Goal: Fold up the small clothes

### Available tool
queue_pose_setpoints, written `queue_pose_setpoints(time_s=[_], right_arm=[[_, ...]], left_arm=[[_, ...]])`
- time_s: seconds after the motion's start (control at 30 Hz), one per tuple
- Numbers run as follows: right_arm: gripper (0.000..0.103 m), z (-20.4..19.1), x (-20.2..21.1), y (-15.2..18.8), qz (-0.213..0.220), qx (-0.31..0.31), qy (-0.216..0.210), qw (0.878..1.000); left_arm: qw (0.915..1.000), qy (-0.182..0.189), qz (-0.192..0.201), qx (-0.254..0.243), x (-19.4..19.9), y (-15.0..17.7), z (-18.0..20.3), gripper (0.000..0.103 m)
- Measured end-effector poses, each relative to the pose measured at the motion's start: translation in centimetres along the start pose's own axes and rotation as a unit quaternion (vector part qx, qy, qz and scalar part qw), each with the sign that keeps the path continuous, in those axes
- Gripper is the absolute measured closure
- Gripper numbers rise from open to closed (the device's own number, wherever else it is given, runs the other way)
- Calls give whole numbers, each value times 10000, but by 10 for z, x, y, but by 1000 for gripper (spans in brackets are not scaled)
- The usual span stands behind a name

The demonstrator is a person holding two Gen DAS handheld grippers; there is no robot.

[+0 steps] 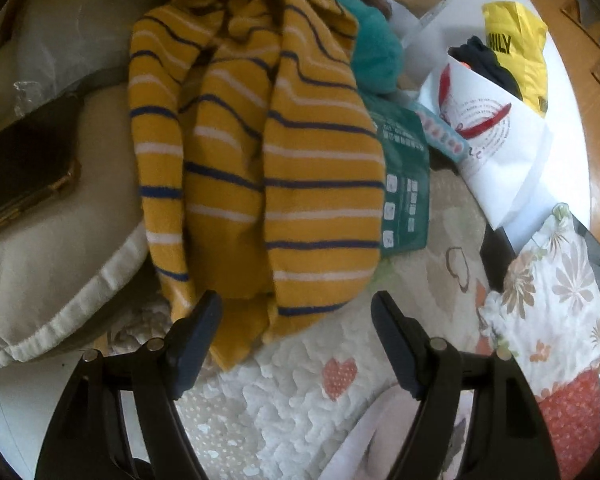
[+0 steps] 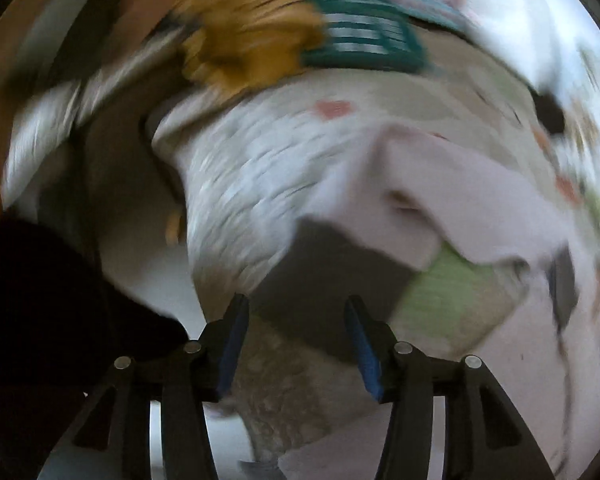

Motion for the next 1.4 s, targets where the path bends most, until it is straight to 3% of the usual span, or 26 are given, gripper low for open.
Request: queue_pose_setpoints(time_s=[0.1, 0.13, 0.2, 0.27, 0.37, 0.47, 0.57, 0.67, 0.7, 0.83, 0.93, 1.07, 1.13, 1.27, 1.4], right_arm=[[51, -6, -11, 2, 132, 636, 556, 9963], [60, -1, -16, -1, 113, 577, 659, 9961], [97, 19, -14, -10, 104, -95, 531, 9985], [96, 36, -6, -22, 208, -748, 356, 9963], [96, 77, 25, -39, 588, -1733, 165, 9830], [96, 134, 67, -56, 1150, -2881, 40, 9507], [96, 205, 121, -48, 1736, -4057, 24, 8974], [96, 270, 172, -2, 2047, -4982, 383, 8417], [96, 283, 182, 12, 2054, -5146, 544, 8307], [96, 334, 214, 109, 1705, -5954, 1358, 7733], [96, 353, 226, 175, 1223, -6135, 2069, 7522], [96, 369, 242, 245, 890, -6423, 2574, 7164], [96, 375, 246, 272, 710, -6477, 2865, 7024], [96, 383, 257, 313, 456, -6480, 3247, 6874], [95, 386, 261, 319, 266, -6243, 3384, 7036]], left_arm=[[10000, 66, -20, -61, 0, 3, 5, 27], [9999, 77, -13, -64, 1, 3, 6, 27], [9999, 86, 16, -57, 2, 3, 6, 27], [10000, 54, 18, -46, 1, 3, 5, 27], [10000, 29, -44, 5, -2, 6, 6, 27], [9998, 97, -137, -137, -4, 15, 19, 27], [9981, 277, -292, -457, -6, 33, 46, 27], [9938, 510, -503, -849, -7, 57, 77, 27], [9912, 607, -595, -1010, -8, 67, 90, 27], [9812, 913, -864, -1465, -6, 102, 129, 27], [9729, 1058, -963, -1819, -5, 127, 157, 27], [9596, 1229, -1185, -2235, -8, 163, 191, 27], [9537, 1264, -1283, -2409, -9, 179, 205, 27], [9366, 1394, -1603, -2788, -17, 221, 236, 27], [9177, 1357, -1832, -3253, -25, 261, 253, 27]])
Point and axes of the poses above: each gripper's, at about its wrist camera, not at the fingertips, and x roughly against the way its jaws point, z to its right, y to its underside, the point moved 5 cm from there along -x, roughly the way its jaws point, and after that the axes turned 11 degrees about z, right-handed, at the moved point
